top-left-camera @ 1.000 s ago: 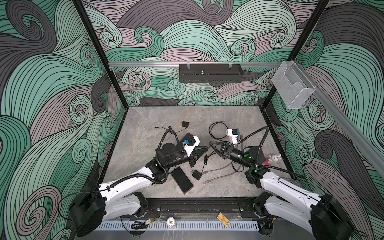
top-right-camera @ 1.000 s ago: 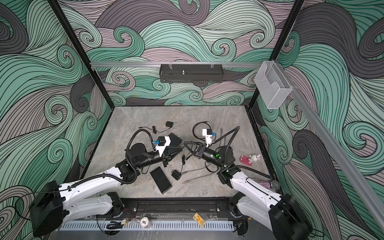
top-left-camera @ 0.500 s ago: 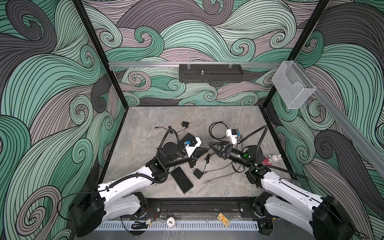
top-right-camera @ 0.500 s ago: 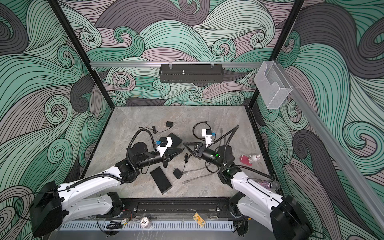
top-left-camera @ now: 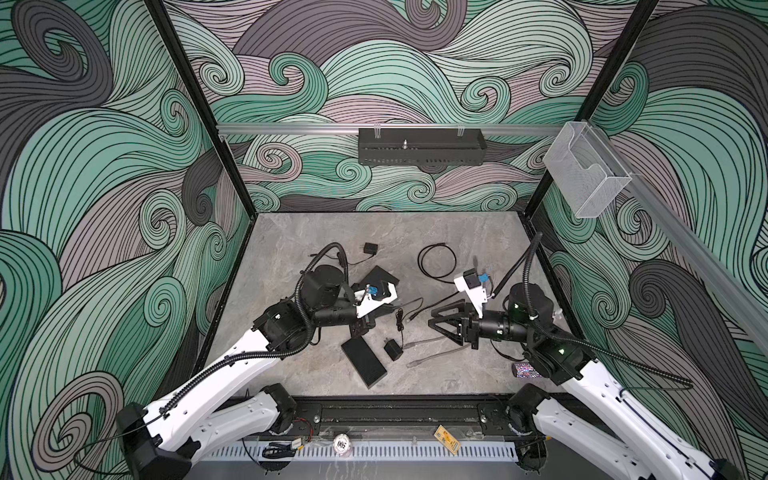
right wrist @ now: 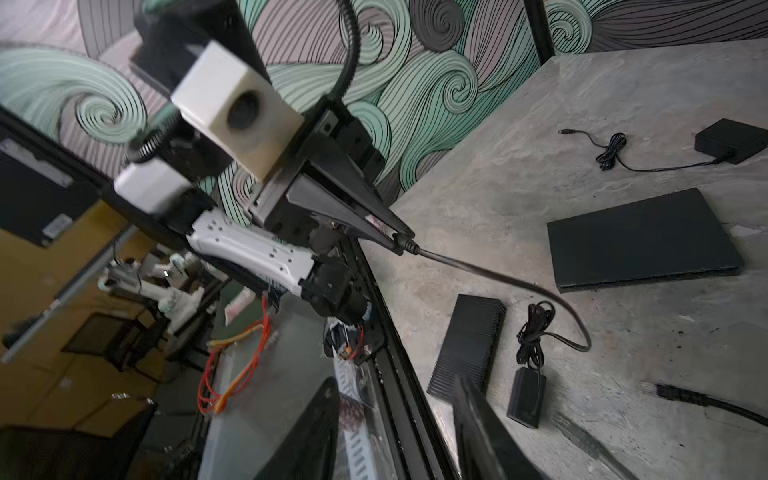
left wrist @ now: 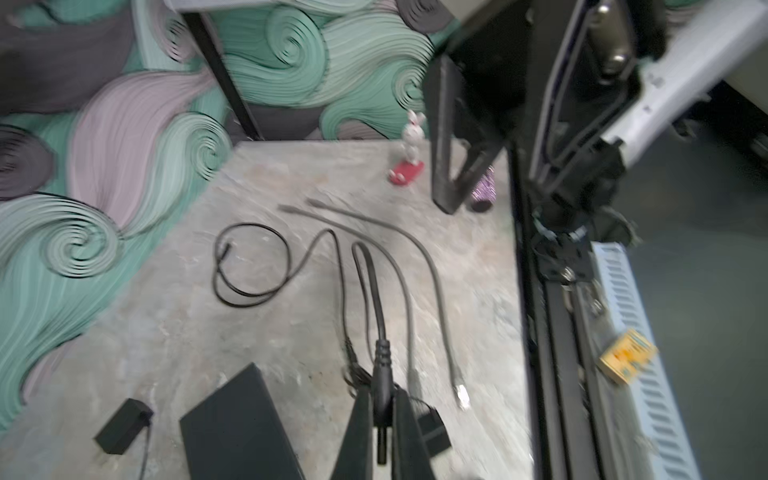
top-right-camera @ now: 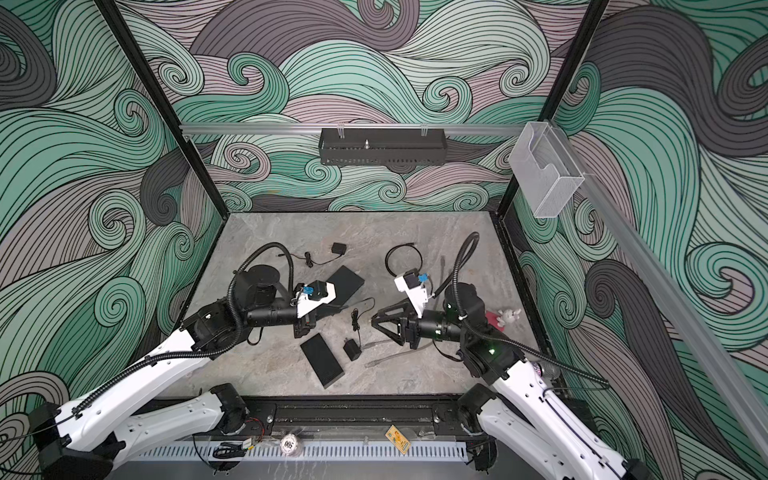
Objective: Insert the plug into the switch port
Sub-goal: 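Bring the left gripper with the plug toward the right gripper at center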
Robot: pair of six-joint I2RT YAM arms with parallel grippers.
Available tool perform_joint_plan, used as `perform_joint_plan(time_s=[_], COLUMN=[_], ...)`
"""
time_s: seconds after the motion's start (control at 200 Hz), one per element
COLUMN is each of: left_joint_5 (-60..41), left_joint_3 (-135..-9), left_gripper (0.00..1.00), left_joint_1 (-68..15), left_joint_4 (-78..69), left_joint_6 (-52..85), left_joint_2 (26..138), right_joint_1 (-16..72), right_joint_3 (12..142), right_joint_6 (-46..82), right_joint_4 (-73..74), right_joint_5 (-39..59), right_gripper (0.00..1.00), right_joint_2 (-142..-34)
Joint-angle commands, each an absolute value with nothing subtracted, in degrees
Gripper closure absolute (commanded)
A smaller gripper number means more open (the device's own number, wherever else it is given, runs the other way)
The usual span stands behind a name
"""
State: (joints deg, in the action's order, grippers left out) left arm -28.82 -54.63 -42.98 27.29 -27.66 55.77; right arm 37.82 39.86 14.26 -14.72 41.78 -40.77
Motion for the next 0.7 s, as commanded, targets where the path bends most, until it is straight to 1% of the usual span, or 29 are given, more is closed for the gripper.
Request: perform_joint_plan(time_s=[0.0,0.055,0.105,0.135,0.19,0.25,0.31,0.365,0.49,0.696], left_joint_5=[-38.5,-40.3,-42.0,-43.2,-45.3,-46.9,-47.7,-48.1,-48.4,-47.7], left_joint_3=[-56.1,-56.1,-56.7,-57.2,-57.8,-57.8,-57.2,-56.8,-56.7,-56.3], left_gripper=[1.0,1.0,1.0,1.0,1.0,1.0,1.0,1.0,1.0,1.0], left_joint_1=[-42.8,-42.8,-42.8,-42.8,-42.8,-42.8,-42.8,-42.8,-42.8,-42.8], left_joint_4=[40.1,40.5,42.0,43.1,44.5,45.0,44.1,43.2,42.5,41.2], left_joint_6=[-36.4,-37.7,-39.3,-40.2,-41.4,-42.0,-41.7,-41.2,-40.5,-39.4], left_joint_2=[54.7,54.2,54.6,55.3,56.4,56.8,56.5,56.0,55.7,55.7], right_joint_1=[44.2,46.8,48.1,48.9,50.5,51.8,52.4,52.7,53.4,56.1], right_joint_3=[38.1,38.5,40.0,41.3,43.5,44.9,45.2,45.5,48.6,49.3], right_joint_6=[-9.5,-12.7,-15.9,-18.2,-20.9,-22.5,-22.8,-23.0,-22.3,-19.5], right_joint_4=[-21.2,-20.9,-21.5,-22.6,-24.0,-23.6,-21.8,-21.1,-23.0,-20.9], right_joint_5=[40.5,37.1,36.5,35.8,33.7,31.9,31.1,31.2,31.8,31.8], right_gripper=[0.56,0.55,0.55,0.57,0.64,0.68,0.72,0.73,0.79,0.79], right_joint_2=[-38.9,-40.1,-42.5,-44.1,-46.0,-46.9,-47.3,-48.2,-52.1,-54.2])
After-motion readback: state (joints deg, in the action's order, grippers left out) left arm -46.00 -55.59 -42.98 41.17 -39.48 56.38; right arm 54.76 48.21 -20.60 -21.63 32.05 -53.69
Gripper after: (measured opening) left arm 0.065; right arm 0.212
